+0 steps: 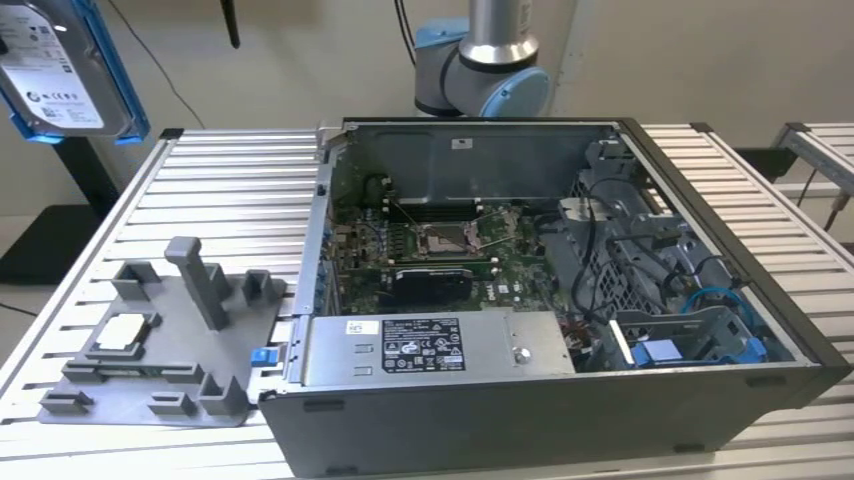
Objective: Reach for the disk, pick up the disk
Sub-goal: 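Pick up the disk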
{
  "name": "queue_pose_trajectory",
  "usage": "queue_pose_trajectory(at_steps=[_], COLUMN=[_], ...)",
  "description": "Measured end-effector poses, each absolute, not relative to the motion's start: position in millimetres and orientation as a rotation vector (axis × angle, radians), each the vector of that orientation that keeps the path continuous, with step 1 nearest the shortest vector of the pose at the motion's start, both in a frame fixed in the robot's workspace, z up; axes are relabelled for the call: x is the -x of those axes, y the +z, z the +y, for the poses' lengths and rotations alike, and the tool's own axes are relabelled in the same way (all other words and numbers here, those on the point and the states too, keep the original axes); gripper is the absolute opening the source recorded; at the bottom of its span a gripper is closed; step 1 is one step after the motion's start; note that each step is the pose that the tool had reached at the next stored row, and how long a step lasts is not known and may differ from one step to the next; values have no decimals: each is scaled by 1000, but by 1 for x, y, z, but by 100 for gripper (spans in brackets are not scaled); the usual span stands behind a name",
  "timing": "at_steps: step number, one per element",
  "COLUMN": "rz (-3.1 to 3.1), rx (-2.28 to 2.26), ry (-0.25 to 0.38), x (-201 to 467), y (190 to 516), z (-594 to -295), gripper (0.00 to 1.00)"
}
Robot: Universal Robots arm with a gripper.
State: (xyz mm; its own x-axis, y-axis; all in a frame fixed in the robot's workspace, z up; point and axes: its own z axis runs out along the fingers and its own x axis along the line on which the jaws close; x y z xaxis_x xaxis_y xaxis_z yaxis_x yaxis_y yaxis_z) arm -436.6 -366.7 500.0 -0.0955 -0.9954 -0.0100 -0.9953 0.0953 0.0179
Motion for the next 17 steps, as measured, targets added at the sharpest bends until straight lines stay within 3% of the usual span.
queue_pose_trajectory(at_steps=[17], rz=[-2321], rx=[-2110], ry=[-31], x=[429], y=[500], z=[-367], gripper=[0])
